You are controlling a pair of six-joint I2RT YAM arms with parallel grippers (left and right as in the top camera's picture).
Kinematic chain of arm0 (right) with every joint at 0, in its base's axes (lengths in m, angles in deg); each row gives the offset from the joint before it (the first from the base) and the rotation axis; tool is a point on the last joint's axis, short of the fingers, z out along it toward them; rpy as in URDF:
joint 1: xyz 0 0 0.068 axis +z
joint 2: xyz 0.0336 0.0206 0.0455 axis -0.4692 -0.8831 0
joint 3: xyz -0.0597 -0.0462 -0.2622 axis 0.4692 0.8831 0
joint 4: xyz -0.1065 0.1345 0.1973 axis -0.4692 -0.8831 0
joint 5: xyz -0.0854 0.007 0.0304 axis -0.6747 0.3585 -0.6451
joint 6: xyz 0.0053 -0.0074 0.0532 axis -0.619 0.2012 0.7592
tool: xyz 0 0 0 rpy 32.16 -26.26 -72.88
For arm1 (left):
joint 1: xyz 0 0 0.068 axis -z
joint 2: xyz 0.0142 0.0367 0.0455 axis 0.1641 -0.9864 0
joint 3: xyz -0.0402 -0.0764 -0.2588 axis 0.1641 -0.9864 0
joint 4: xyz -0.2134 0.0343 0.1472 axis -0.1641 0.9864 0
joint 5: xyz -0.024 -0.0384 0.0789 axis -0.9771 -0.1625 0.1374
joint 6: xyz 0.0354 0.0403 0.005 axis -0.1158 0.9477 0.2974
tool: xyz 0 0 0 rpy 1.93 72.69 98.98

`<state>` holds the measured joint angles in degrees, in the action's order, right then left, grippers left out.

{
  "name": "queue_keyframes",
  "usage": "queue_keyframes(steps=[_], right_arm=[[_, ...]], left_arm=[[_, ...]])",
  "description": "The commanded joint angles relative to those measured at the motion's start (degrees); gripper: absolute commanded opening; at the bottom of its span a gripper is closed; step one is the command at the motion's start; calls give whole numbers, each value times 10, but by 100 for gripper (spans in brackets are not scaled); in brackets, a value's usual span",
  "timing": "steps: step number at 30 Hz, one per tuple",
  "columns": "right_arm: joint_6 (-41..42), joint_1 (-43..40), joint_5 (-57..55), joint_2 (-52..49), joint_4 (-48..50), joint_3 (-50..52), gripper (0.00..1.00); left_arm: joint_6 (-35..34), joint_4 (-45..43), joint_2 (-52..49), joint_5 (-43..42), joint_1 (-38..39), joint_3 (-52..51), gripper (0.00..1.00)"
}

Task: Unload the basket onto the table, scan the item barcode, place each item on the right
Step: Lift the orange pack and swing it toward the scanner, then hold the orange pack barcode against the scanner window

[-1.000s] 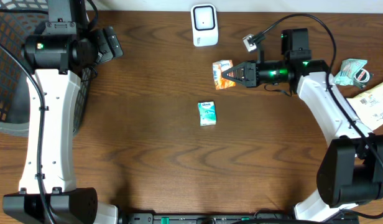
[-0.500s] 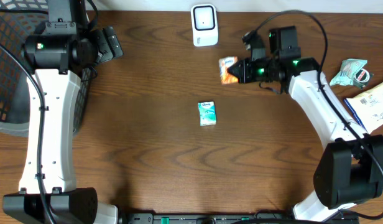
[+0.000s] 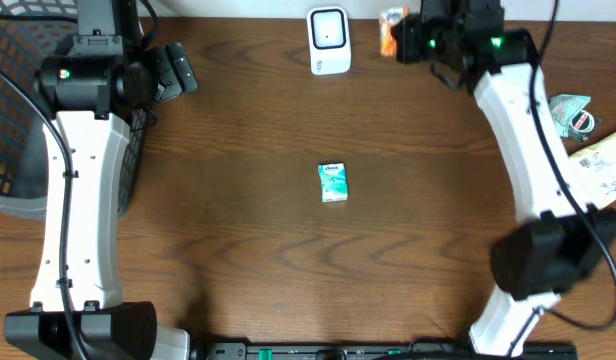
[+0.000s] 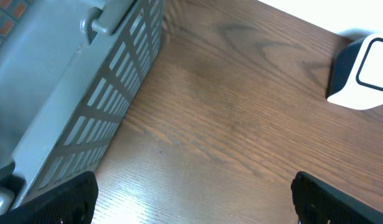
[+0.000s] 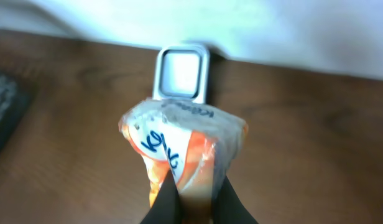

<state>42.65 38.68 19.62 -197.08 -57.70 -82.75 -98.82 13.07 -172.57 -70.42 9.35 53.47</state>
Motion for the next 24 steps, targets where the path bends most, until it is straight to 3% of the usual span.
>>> queue_keyframes(steps=[1,7,13,17,24], right_arm=[[-46,12,-59,-75,-17,-90,1],[-127,48,-205,-170,7,-229,1],[-310,92,-224,-222,136,-230,1],[-389,109,-251,-254,222,-230,1],[-518,117,-249,-295,236,-227,1]], left_arm=[[-1,2,0,9,1,2,98],[-1,2,0,9,1,2,98],[-1,2,0,9,0,2,98],[-1,2,0,9,1,2,98],[-1,2,0,9,1,2,98]])
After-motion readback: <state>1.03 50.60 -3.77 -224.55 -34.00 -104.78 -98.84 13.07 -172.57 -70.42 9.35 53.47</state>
